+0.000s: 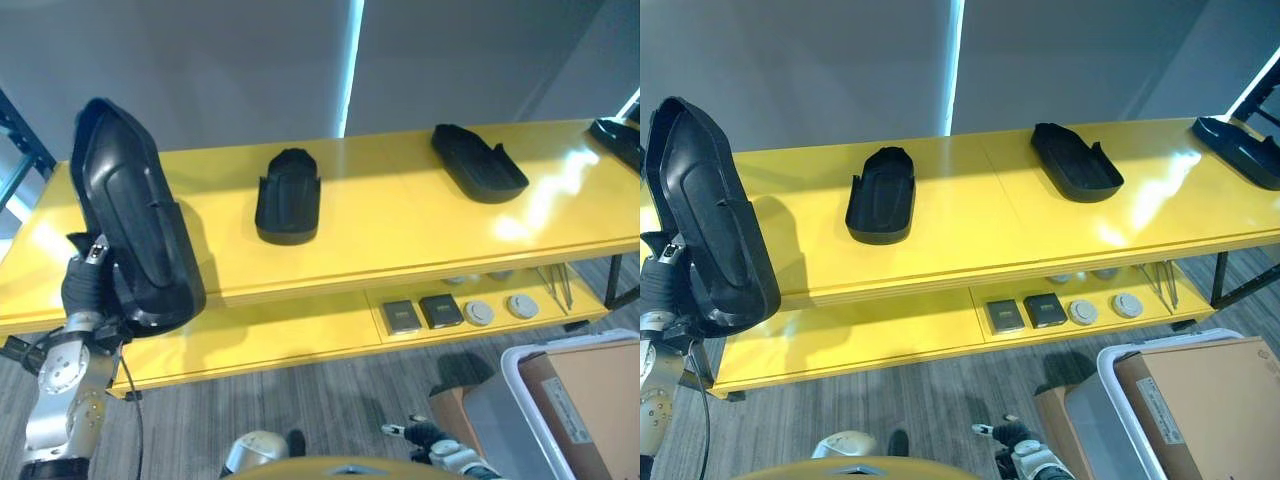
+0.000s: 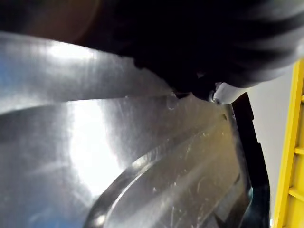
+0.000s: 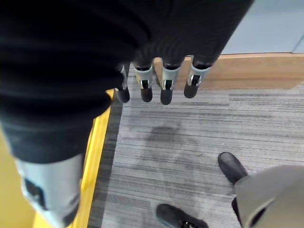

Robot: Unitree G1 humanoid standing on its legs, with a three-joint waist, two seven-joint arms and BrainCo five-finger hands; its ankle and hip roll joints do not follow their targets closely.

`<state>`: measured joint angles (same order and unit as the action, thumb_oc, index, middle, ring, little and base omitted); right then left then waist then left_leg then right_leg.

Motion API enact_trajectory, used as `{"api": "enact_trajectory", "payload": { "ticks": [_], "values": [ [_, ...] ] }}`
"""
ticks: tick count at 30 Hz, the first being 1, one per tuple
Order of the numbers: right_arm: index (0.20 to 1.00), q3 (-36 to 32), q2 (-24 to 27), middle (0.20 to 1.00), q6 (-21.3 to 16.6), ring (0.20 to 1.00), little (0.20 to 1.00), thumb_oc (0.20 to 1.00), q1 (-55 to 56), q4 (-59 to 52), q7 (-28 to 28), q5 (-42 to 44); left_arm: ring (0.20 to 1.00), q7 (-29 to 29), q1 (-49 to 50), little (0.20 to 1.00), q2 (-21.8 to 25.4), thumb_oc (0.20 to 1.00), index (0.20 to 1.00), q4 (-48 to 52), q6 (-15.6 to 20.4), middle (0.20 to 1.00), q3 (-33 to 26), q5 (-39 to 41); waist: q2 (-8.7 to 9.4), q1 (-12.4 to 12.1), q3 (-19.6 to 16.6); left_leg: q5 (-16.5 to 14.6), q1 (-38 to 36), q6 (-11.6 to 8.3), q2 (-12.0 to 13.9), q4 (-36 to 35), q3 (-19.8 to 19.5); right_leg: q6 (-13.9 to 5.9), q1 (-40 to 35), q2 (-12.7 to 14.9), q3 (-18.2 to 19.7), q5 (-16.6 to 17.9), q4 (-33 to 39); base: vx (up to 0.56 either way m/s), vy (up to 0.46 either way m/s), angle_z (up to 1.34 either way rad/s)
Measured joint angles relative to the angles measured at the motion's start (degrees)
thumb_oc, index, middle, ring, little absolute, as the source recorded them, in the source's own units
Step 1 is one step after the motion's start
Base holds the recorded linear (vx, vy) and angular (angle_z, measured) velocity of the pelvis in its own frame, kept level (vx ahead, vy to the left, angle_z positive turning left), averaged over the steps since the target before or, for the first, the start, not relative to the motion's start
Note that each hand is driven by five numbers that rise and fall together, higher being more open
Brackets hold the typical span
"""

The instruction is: Move parts from the plastic box to the shelf.

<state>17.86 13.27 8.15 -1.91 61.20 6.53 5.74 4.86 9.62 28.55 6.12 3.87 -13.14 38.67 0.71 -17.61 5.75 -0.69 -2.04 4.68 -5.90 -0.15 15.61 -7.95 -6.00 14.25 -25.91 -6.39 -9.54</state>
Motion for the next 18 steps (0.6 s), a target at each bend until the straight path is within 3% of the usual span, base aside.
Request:
{"api": "enact_trajectory", "payload": {
  "ticks": [2,5,6,7,9,10,11,12,13,14,17,18],
  "values": [
    [1.000,-0.1,-0.3,1.000,0.4,1.000,1.000,1.000,0.2,0.5,0.2,1.3,0.200,-0.2,-1.1,0.200,0.1,0.200,0.200,-0.4,0.0,0.200,1.5,0.0,-0.28,0.9,0.3,-0.8,0.3,0.51,-0.3,0.6,-0.3,-0.72,1.3,0.6,0.8,0.7,-2.9,0.08,0.188,-0.05],
    [1.000,-0.2,0.2,1.000,0.8,1.000,1.000,1.000,1.2,0.5,0.3,1.9,0.200,-0.6,-5.3,0.200,0.2,0.200,0.200,-0.8,0.0,0.200,5.3,-0.1,-2.00,3.2,1.8,-0.9,0.4,1.95,-0.4,1.1,-0.7,-0.48,6.7,3.2,3.7,0.9,-14.5,0.05,0.192,0.11],
    [1.000,-4.1,1.6,1.000,-0.8,1.000,1.000,1.000,1.9,-0.8,0.2,3.8,0.200,0.3,-8.7,0.200,-0.1,0.200,0.200,-2.4,0.6,0.200,7.4,-0.2,-2.83,6.6,3.8,-0.8,0.9,4.96,-1.5,3.0,-3.9,0.39,12.9,3.9,10.5,3.4,-27.3,0.08,-0.078,0.68],
    [1.000,-4.5,2.4,1.000,-1.2,1.000,1.000,1.000,1.4,-2.0,0.2,4.6,0.200,0.7,-10.6,0.200,0.3,0.200,0.200,-3.6,0.4,0.200,9.6,-0.2,-3.55,9.9,4.0,-1.0,1.1,4.01,-1.3,3.2,-6.6,-1.15,15.4,2.0,15.4,1.4,-29.7,0.12,-0.173,0.96],
    [1.000,-4.9,3.3,1.000,-2.0,1.000,1.000,1.000,0.5,-1.0,-0.1,4.5,0.200,1.0,-13.2,0.200,1.3,0.200,0.200,-3.6,0.5,0.200,12.5,-0.3,-3.62,12.3,4.8,0.4,1.2,1.67,-1.0,1.6,-9.7,-1.39,19.3,-3.3,19.6,-0.2,-24.9,0.15,-0.206,0.92],
    [1.000,-5.2,3.3,1.000,-2.9,1.000,1.000,1.000,0.7,0.5,-0.2,4.5,0.200,1.3,-14.7,0.200,1.0,0.200,0.200,-3.6,0.5,0.200,13.7,-0.7,-3.23,13.1,4.9,0.6,1.7,-1.16,-1.0,0.5,-12.2,-1.09,20.3,-7.2,20.3,-0.1,-17.2,0.18,-0.190,0.88],
    [1.000,-5.0,2.6,1.000,-3.2,1.000,1.000,1.000,0.8,2.4,-0.2,4.6,0.200,1.8,-15.1,0.200,0.4,0.200,0.200,-3.7,0.5,0.200,14.0,-0.7,-0.91,13.6,5.1,-2.6,2.2,-5.58,-1.5,2.0,-12.2,0.20,20.2,-8.8,21.6,1.0,-9.5,0.19,-0.159,1.01],
    [1.000,-5.1,2.2,1.000,-3.3,1.000,1.000,1.000,1.3,3.6,-0.2,4.5,0.200,2.2,-15.2,0.200,1.1,0.200,0.200,-3.3,0.4,0.200,14.1,-0.7,0.59,14.8,5.6,-2.5,3.4,-0.68,-2.4,5.2,-14.1,-1.49,21.1,-9.0,21.9,2.3,-6.7,0.23,-0.203,0.95],
    [1.000,-5.3,2.3,1.000,-2.8,1.000,1.000,1.000,3.0,3.1,-0.3,4.3,0.200,2.5,-15.0,0.200,1.1,0.200,0.200,-3.2,0.3,0.200,14.0,-0.7,1.56,15.0,6.0,-1.1,2.0,0.09,-3.1,4.2,-14.1,-1.02,21.6,-9.7,22.8,3.8,-6.2,0.18,-0.179,0.78],
    [1.000,-5.2,2.2,1.000,-2.7,1.000,1.000,1.000,4.2,2.8,-0.3,3.9,0.200,3.0,-13.4,0.200,0.1,0.200,0.200,-3.1,0.2,0.200,13.4,-0.7,1.94,14.8,6.2,-1.1,1.2,0.12,-3.8,3.4,-14.1,0.84,20.7,-10.1,23.6,4.8,-4.5,0.14,-0.190,0.48],
    [1.000,-5.2,2.0,1.000,-2.3,1.000,1.000,1.000,6.0,3.8,-0.6,3.6,0.200,4.4,-9.9,0.200,-2.5,0.200,0.200,-1.6,-0.2,0.200,13.6,-0.8,0.18,13.3,5.2,-1.1,-0.8,1.10,-3.5,1.8,-15.3,3.99,19.0,-13.2,21.9,5.3,-5.1,0.15,-0.196,0.14],
    [1.000,-5.2,1.9,1.000,-2.2,1.000,1.000,1.000,5.3,4.0,-1.0,3.6,0.200,5.0,-9.9,0.200,-2.8,0.200,0.200,-1.7,-0.7,0.200,14.0,-0.8,-0.23,13.1,4.9,-0.1,-1.5,1.83,-3.4,0.6,-15.6,4.37,15.2,-13.3,21.9,5.6,-1.9,0.09,-0.133,0.00]
  ]
}}
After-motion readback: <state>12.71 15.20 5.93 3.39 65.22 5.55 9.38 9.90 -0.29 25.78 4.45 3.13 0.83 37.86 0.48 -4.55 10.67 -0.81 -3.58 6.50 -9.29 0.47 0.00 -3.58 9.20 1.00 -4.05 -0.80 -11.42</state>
